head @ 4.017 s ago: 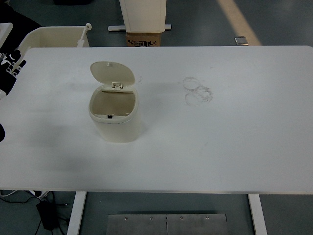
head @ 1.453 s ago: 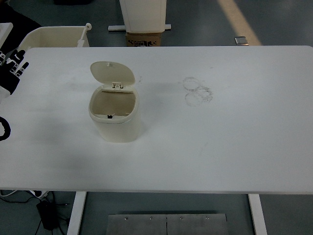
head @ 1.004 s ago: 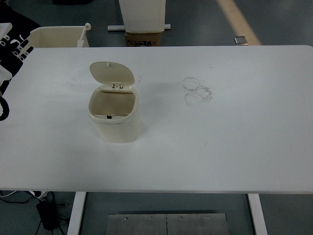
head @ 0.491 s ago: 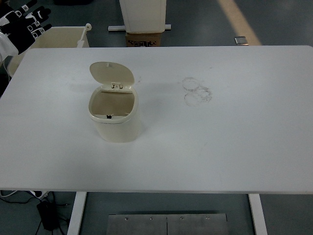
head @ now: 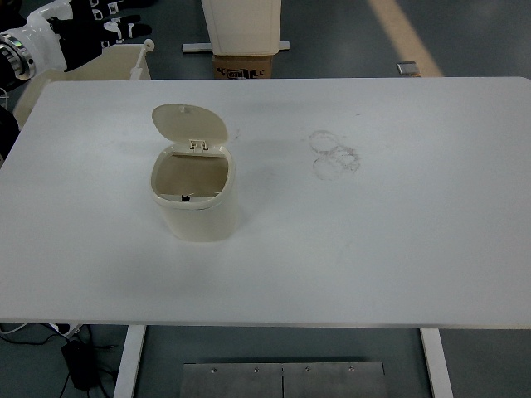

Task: Close trash bin

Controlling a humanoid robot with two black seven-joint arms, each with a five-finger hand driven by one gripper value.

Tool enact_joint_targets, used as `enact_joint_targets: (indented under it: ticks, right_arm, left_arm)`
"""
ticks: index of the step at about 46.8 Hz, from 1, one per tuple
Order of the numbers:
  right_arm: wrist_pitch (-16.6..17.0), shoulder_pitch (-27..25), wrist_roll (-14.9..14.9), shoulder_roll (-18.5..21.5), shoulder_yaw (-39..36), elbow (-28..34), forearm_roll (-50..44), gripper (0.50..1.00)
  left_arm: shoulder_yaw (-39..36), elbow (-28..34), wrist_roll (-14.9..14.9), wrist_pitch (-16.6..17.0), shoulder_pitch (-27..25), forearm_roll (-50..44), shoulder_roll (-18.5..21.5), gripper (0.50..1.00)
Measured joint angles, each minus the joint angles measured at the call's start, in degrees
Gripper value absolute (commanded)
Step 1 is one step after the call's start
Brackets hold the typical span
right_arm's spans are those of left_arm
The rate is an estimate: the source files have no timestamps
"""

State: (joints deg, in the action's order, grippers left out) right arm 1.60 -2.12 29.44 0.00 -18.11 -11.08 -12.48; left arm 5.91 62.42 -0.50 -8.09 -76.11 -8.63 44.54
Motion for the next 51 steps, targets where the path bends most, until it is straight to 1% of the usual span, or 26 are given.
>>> enact_joint_targets:
  ticks: [9,20,27,41,51]
  right_arm:
    - [0.0,0.1,0.0,0.0,0.0,0.0,0.0,0.991]
    - [0.0,0.3,0.0,0.0,0.0,0.0,0.0,0.991]
    - [0.0,0.5,-0.1,0.0,0.1,0.0,0.0,0.991]
    - [0.0,0.5,-0.1,0.0,0.0,0.0,0.0,0.991]
    - [0.0,0.5,-0.1,0.0,0.1,0.0,0.0,0.991]
  left_arm:
    - [-3.8,1.6,0.2,0.0,-1.9,0.1,0.9,1.0]
    - [-12.4,3.0,0.4,0.0,-6.8,0.1,1.1,1.0]
    - [-15.8,4.3,1.1,-0.2,-9.5,0.1,0.7,1.0]
    - [-18.7,5.3,1.3,-0.2,-11.6,0.1,-0.2,1.0]
    - [-22.4,7.9,1.3,-0.1,-13.1,2.3,-0.2,1.0]
